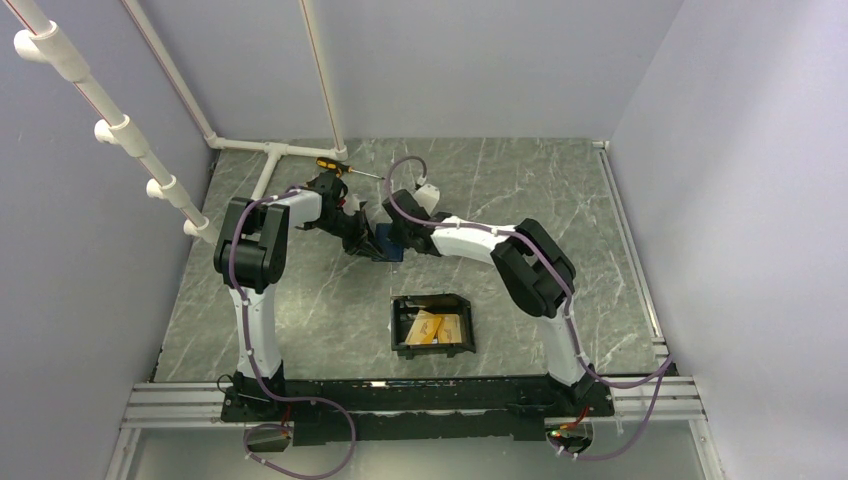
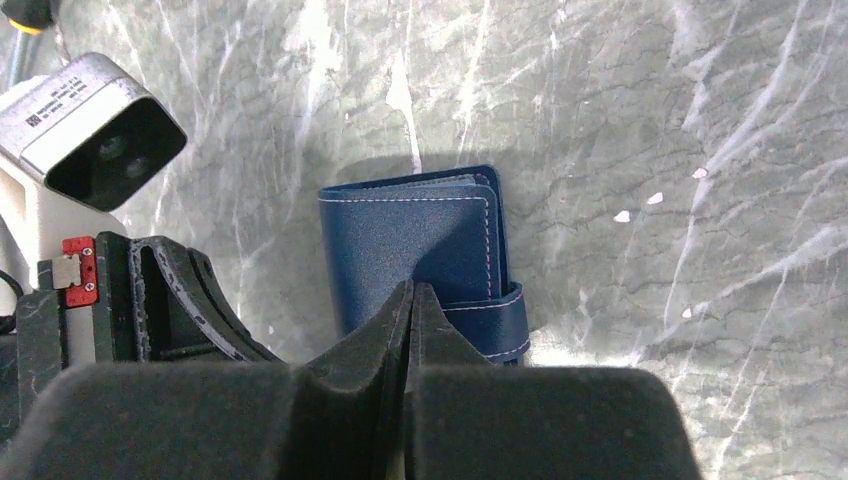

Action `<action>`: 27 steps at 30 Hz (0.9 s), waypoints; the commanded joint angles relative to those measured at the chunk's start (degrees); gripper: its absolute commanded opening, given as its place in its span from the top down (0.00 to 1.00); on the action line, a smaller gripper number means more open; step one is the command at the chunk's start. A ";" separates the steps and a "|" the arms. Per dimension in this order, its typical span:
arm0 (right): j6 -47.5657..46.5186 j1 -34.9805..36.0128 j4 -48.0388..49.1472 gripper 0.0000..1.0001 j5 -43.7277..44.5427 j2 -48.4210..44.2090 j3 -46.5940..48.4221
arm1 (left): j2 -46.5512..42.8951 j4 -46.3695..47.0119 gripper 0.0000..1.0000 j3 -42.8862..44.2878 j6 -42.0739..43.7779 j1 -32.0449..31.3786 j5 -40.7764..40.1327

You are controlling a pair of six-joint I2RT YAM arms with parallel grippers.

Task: Put the credit cards into the card holder
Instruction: Close the card holder at the center of the board.

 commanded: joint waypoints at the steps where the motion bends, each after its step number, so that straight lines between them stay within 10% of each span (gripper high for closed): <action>1: 3.18 2.90 -2.93 1.00 2.53 2.15 -5.25 | 0.88 1.66 1.00 -0.46 -2.93 0.30 3.02; 27: -5.35 10.93 16.06 1.00 14.70 2.83 -24.86 | -3.02 4.47 1.00 -4.67 -7.99 5.01 -1.61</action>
